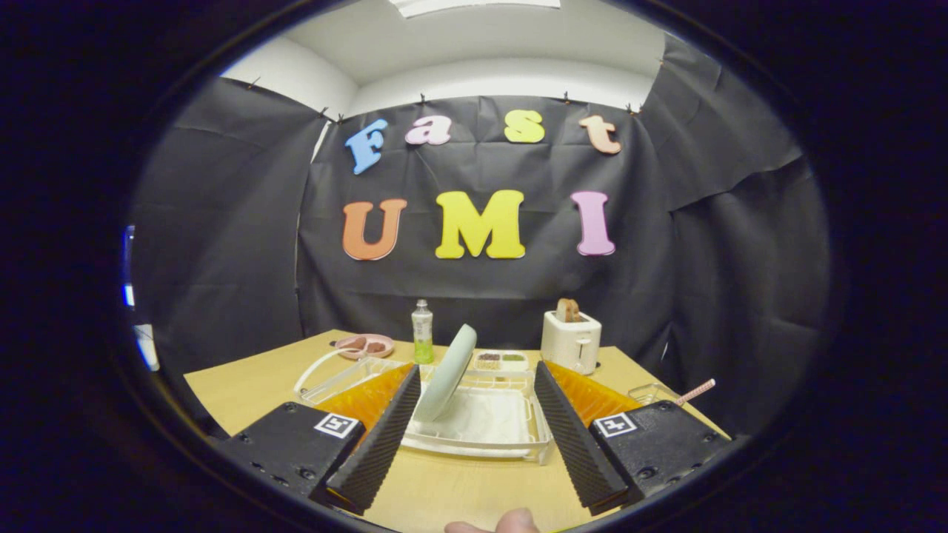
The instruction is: Take the plate from the dish rack, then take the spoon from the basket and place it into the plate.
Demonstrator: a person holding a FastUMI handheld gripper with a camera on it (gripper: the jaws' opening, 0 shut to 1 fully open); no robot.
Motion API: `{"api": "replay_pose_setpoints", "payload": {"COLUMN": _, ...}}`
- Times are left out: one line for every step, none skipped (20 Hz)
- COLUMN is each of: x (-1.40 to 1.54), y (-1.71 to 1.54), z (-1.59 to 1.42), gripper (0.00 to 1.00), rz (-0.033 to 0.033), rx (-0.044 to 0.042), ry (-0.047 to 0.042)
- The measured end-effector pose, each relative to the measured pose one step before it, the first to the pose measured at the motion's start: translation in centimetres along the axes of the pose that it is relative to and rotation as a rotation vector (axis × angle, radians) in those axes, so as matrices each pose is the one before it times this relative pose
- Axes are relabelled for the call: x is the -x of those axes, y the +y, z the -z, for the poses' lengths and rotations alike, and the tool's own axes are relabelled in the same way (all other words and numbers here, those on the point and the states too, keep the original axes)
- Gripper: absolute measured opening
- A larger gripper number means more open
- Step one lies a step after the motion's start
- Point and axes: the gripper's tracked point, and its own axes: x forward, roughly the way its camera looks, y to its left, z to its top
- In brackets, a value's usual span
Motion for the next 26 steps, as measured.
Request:
{"api": "replay_pose_setpoints", "payload": {"x": -0.416, "y": -0.039, "z": -0.323, "gripper": 1.00, "rz": -0.01221, "rx": 0.00354, "ry": 0.03167}}
{"api": "replay_pose_setpoints", "payload": {"x": -0.382, "y": 0.081, "z": -0.229, "gripper": 1.00, "rz": -0.01723, "rx": 0.00331, "ry": 0.03066}}
{"api": "replay_pose_setpoints", "payload": {"x": -0.489, "y": 0.117, "z": -0.569, "gripper": 1.00, "rz": -0.01778, "rx": 0.00666, "ry": 0.02819}}
{"api": "replay_pose_setpoints", "payload": {"x": -0.629, "y": -0.207, "z": -0.553, "gripper": 1.00, "rz": -0.01001, "rx": 0.00692, "ry": 0.02838}}
{"api": "replay_pose_setpoints", "payload": {"x": -0.689, "y": -0.364, "z": -0.832, "gripper": 1.00, "rz": -0.00291, "rx": 0.01139, "ry": 0.01585}}
{"api": "replay_pose_setpoints", "payload": {"x": -0.695, "y": -0.334, "z": -0.820, "gripper": 1.00, "rz": -0.00444, "rx": 0.01016, "ry": 0.01690}}
{"api": "replay_pose_setpoints", "payload": {"x": -1.008, "y": -0.251, "z": -0.790, "gripper": 1.00, "rz": -0.00535, "rx": 0.00592, "ry": 0.02455}}
{"api": "replay_pose_setpoints", "payload": {"x": -1.255, "y": -0.220, "z": -0.534, "gripper": 1.00, "rz": -0.00898, "rx": -0.00357, "ry": 0.03094}}
{"api": "replay_pose_setpoints", "payload": {"x": -0.973, "y": -0.039, "z": -0.622, "gripper": 1.00, "rz": -0.01051, "rx": -0.00977, "ry": 0.02900}}
{"api": "replay_pose_setpoints", "payload": {"x": -1.263, "y": 0.188, "z": -0.814, "gripper": 1.00, "rz": -0.01705, "rx": -0.00591, "ry": 0.02382}}
{"api": "replay_pose_setpoints", "payload": {"x": -1.205, "y": 0.096, "z": -0.569, "gripper": 1.00, "rz": -0.00908, "rx": -0.00014, "ry": 0.03117}}
{"api": "replay_pose_setpoints", "payload": {"x": -1.021, "y": 0.035, "z": -0.252, "gripper": 1.00, "rz": -0.00763, "rx": -0.00233, "ry": 0.02802}}
{"api": "replay_pose_setpoints", "payload": {"x": -1.111, "y": 0.284, "z": -0.228, "gripper": 1.00, "rz": -0.01420, "rx": -0.00784, "ry": 0.03852}}
{"api": "replay_pose_setpoints", "payload": {"x": -1.371, "y": 0.300, "z": 0.002, "gripper": 1.00, "rz": -0.01099, "rx": -0.00790, "ry": 0.05211}}
{"api": "replay_pose_setpoints", "payload": {"x": -0.966, "y": 0.071, "z": -0.127, "gripper": 1.00, "rz": 0.00020, "rx": 0.00133, "ry": 0.03316}}
{"api": "replay_pose_setpoints", "payload": {"x": -1.074, "y": 0.188, "z": -0.033, "gripper": 1.00, "rz": 0.00065, "rx": 0.00389, "ry": 0.04452}}
{"api": "replay_pose_setpoints", "payload": {"x": -0.909, "y": 0.170, "z": 0.120, "gripper": 1.00, "rz": -0.00469, "rx": -0.00113, "ry": 0.03472}}
{"api": "replay_pose_setpoints", "payload": {"x": -1.179, "y": 0.107, "z": 0.221, "gripper": 1.00, "rz": -0.00653, "rx": -0.01466, "ry": 0.04423}}
{"api": "replay_pose_setpoints", "payload": {"x": -0.892, "y": 0.078, "z": 0.483, "gripper": 1.00, "rz": -0.00489, "rx": -0.02804, "ry": 0.03970}}
{"api": "replay_pose_setpoints", "payload": {"x": -0.929, "y": 0.020, "z": 0.483, "gripper": 1.00, "rz": -0.00180, "rx": -0.02240, "ry": 0.03875}}
{"api": "replay_pose_setpoints", "payload": {"x": -1.070, "y": 0.067, "z": 0.273, "gripper": 1.00, "rz": -0.00358, "rx": -0.01567, "ry": 0.03418}}
{"api": "replay_pose_setpoints", "payload": {"x": -0.909, "y": -0.076, "z": 0.278, "gripper": 1.00, "rz": -0.00157, "rx": -0.02162, "ry": 0.02888}}
{"api": "replay_pose_setpoints", "payload": {"x": -0.864, "y": -0.033, "z": 0.393, "gripper": 1.00, "rz": -0.00047, "rx": -0.02501, "ry": 0.02839}}
{"api": "replay_pose_setpoints", "payload": {"x": -0.764, "y": 0.111, "z": 0.272, "gripper": 1.00, "rz": -0.00655, "rx": -0.02203, "ry": 0.02920}}
{"api": "replay_pose_setpoints", "payload": {"x": -0.860, "y": 0.138, "z": 0.261, "gripper": 0.99, "rz": -0.00301, "rx": -0.01934, "ry": 0.03144}}
{"api": "replay_pose_setpoints", "payload": {"x": -0.647, "y": 0.176, "z": 0.263, "gripper": 0.93, "rz": -0.00524, "rx": -0.02031, "ry": 0.02537}}
